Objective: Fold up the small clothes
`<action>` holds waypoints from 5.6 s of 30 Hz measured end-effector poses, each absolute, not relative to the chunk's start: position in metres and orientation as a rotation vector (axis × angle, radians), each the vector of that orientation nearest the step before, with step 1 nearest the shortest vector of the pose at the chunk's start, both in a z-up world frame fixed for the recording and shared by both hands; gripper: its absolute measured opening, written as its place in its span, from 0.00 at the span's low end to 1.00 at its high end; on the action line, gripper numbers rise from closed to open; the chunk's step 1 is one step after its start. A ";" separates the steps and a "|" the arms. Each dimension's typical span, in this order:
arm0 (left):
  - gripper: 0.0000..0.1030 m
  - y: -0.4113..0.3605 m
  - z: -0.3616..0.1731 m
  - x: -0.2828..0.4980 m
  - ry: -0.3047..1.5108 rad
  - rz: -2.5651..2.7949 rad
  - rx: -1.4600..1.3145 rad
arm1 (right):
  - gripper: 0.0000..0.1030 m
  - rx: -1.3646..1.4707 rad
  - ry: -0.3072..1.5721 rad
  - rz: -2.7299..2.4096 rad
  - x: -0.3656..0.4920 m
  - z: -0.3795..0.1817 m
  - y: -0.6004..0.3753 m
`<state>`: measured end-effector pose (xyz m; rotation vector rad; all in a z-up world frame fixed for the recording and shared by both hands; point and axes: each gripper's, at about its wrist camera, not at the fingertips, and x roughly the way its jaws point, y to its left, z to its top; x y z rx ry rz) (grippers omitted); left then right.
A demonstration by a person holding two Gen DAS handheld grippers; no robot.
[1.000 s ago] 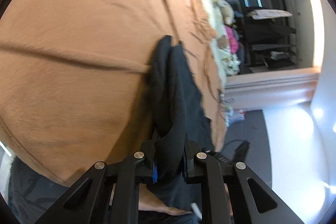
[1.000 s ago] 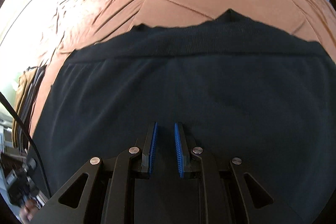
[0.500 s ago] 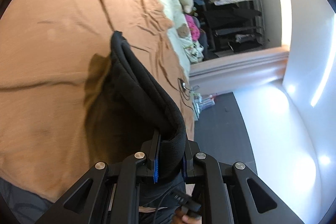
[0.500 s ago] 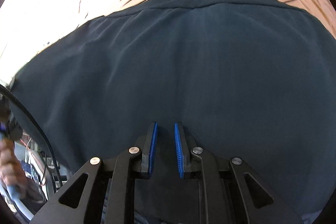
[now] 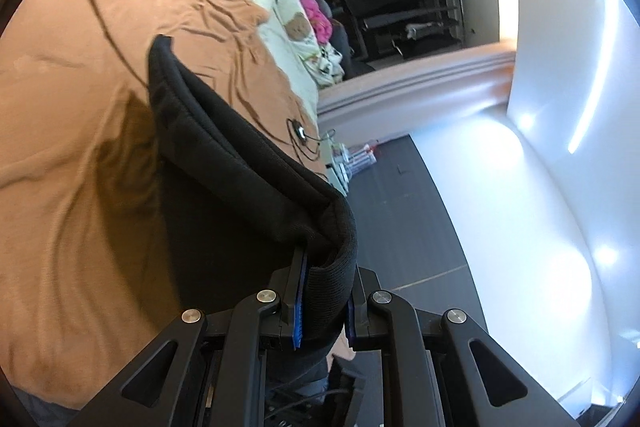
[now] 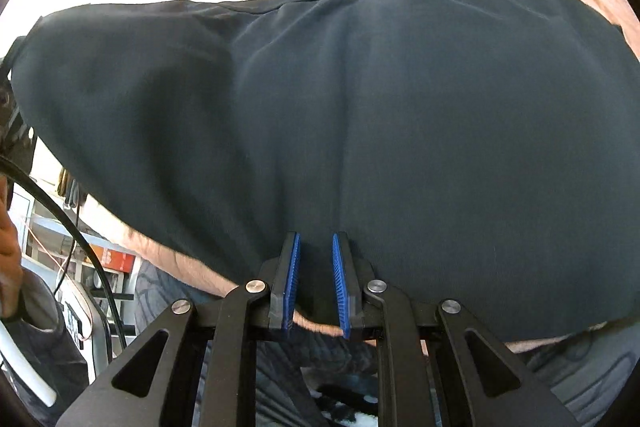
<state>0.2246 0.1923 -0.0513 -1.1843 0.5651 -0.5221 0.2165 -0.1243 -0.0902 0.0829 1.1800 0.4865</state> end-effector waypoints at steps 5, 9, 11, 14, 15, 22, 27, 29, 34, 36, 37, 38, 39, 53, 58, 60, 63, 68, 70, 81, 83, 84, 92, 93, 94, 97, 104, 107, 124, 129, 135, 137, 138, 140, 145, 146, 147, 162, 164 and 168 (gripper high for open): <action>0.15 0.169 -0.035 0.239 0.581 -0.568 -1.150 | 0.12 0.114 1.185 0.500 0.211 -0.095 -0.130; 0.15 0.154 -0.023 0.249 0.589 -0.593 -1.127 | 0.12 0.163 1.196 0.537 0.216 -0.091 -0.139; 0.15 0.144 -0.017 0.257 0.605 -0.602 -1.106 | 0.12 0.162 1.171 0.554 0.217 -0.084 -0.146; 0.15 0.126 -0.011 0.268 0.626 -0.629 -1.081 | 0.12 0.171 1.105 0.537 0.218 -0.070 -0.167; 0.15 0.120 -0.009 0.270 0.632 -0.637 -1.074 | 0.13 0.184 1.081 0.529 0.219 -0.065 -0.177; 0.15 0.077 -0.001 0.288 0.677 -0.689 -1.034 | 0.51 0.266 0.962 0.491 0.220 -0.038 -0.236; 0.15 0.045 0.003 0.299 0.712 -0.729 -1.008 | 0.66 0.277 0.895 0.443 0.208 -0.028 -0.264; 0.15 0.033 0.004 0.306 0.730 -0.739 -0.995 | 0.66 0.301 0.898 0.429 0.205 -0.030 -0.275; 0.15 -0.006 -0.003 0.314 0.793 -0.768 -0.945 | 0.66 0.357 0.903 0.379 0.197 -0.037 -0.310; 0.15 -0.024 -0.008 0.319 0.825 -0.771 -0.920 | 0.66 0.368 0.905 0.366 0.194 -0.038 -0.321; 0.15 -0.030 -0.011 0.320 0.837 -0.777 -0.913 | 0.66 0.375 0.907 0.359 0.192 -0.040 -0.326; 0.15 -0.037 -0.013 0.322 0.851 -0.782 -0.906 | 0.66 0.379 0.910 0.349 0.189 -0.041 -0.332; 0.15 -0.047 -0.017 0.324 0.869 -0.787 -0.896 | 0.66 0.380 0.912 0.341 0.186 -0.038 -0.332; 0.15 -0.149 -0.066 0.330 1.072 -0.845 -0.775 | 0.66 0.402 0.942 0.303 0.153 -0.032 -0.369; 0.16 -0.176 -0.080 0.329 1.141 -0.844 -0.719 | 0.66 0.408 0.951 0.313 0.151 -0.032 -0.377; 0.27 -0.183 -0.086 0.332 1.172 -0.835 -0.709 | 0.66 0.409 0.952 0.319 0.150 -0.032 -0.378; 0.61 -0.184 -0.091 0.333 1.184 -0.851 -0.744 | 0.66 0.415 0.955 0.336 0.153 -0.035 -0.378; 0.77 -0.158 -0.084 0.329 1.140 -0.812 -0.769 | 0.66 0.412 0.960 0.370 0.158 -0.037 -0.373; 0.78 -0.144 -0.086 0.329 1.133 -0.778 -0.778 | 0.66 0.415 0.961 0.384 0.160 -0.038 -0.371; 0.78 -0.058 -0.106 0.321 1.118 -0.565 -0.855 | 0.59 0.453 0.967 0.353 0.194 -0.044 -0.365; 0.78 -0.042 -0.107 0.319 1.107 -0.529 -0.861 | 0.33 0.435 0.980 0.343 0.199 -0.048 -0.362; 0.78 -0.036 -0.107 0.317 1.103 -0.513 -0.862 | 0.22 0.434 0.989 0.341 0.201 -0.049 -0.361; 0.77 -0.003 -0.117 0.297 1.096 -0.435 -0.845 | 0.13 0.434 0.981 0.321 0.197 -0.049 -0.372; 0.76 0.001 -0.117 0.294 1.100 -0.431 -0.840 | 0.13 0.437 0.988 0.316 0.196 -0.052 -0.374; 0.75 0.003 -0.118 0.291 1.103 -0.426 -0.834 | 0.13 0.440 0.998 0.307 0.196 -0.058 -0.375; 0.75 0.005 -0.115 0.284 1.103 -0.404 -0.800 | 0.12 0.451 1.020 0.289 0.196 -0.069 -0.376; 0.70 0.005 -0.129 0.269 1.152 -0.373 -0.720 | 0.11 0.418 1.021 0.321 0.184 -0.059 -0.372; 0.56 0.001 -0.144 0.265 1.202 -0.329 -0.684 | 0.14 0.406 1.037 0.331 0.182 -0.056 -0.371; 0.55 0.039 -0.141 0.257 1.142 -0.362 -0.820 | 0.67 0.013 0.925 0.448 0.226 0.032 -0.296; 0.55 0.051 -0.135 0.255 1.114 -0.363 -0.848 | 0.77 -0.150 0.942 0.444 0.243 0.027 -0.262; 0.55 0.077 -0.136 0.250 1.094 -0.324 -0.877 | 0.77 -0.271 0.990 0.456 0.260 0.015 -0.223; 0.55 0.085 -0.138 0.248 1.091 -0.309 -0.891 | 0.77 -0.312 1.010 0.453 0.266 0.009 -0.211; 0.55 0.088 -0.139 0.244 1.089 -0.304 -0.896 | 0.77 -0.336 1.015 0.441 0.270 0.006 -0.207; 0.55 0.093 -0.140 0.243 1.086 -0.297 -0.905 | 0.77 -0.391 1.015 0.404 0.279 0.001 -0.196; 0.55 0.094 -0.144 0.252 1.096 -0.290 -0.912 | 0.76 -0.485 0.973 0.367 0.288 -0.006 -0.173; 0.55 0.092 -0.144 0.255 1.102 -0.290 -0.910 | 0.72 -0.507 0.971 0.364 0.289 -0.008 -0.170; 0.55 0.092 -0.143 0.252 1.104 -0.290 -0.907 | 0.53 -0.528 0.965 0.361 0.290 -0.009 -0.168; 0.55 0.068 -0.141 0.297 1.155 -0.301 -0.854 | 0.17 -0.156 0.923 0.341 0.324 0.017 -0.270; 0.55 0.065 -0.141 0.302 1.149 -0.313 -0.846 | 0.17 -0.110 0.936 0.325 0.330 0.011 -0.287; 0.55 0.062 -0.147 0.316 1.174 -0.315 -0.849 | 0.17 0.034 1.004 0.313 0.344 -0.012 -0.319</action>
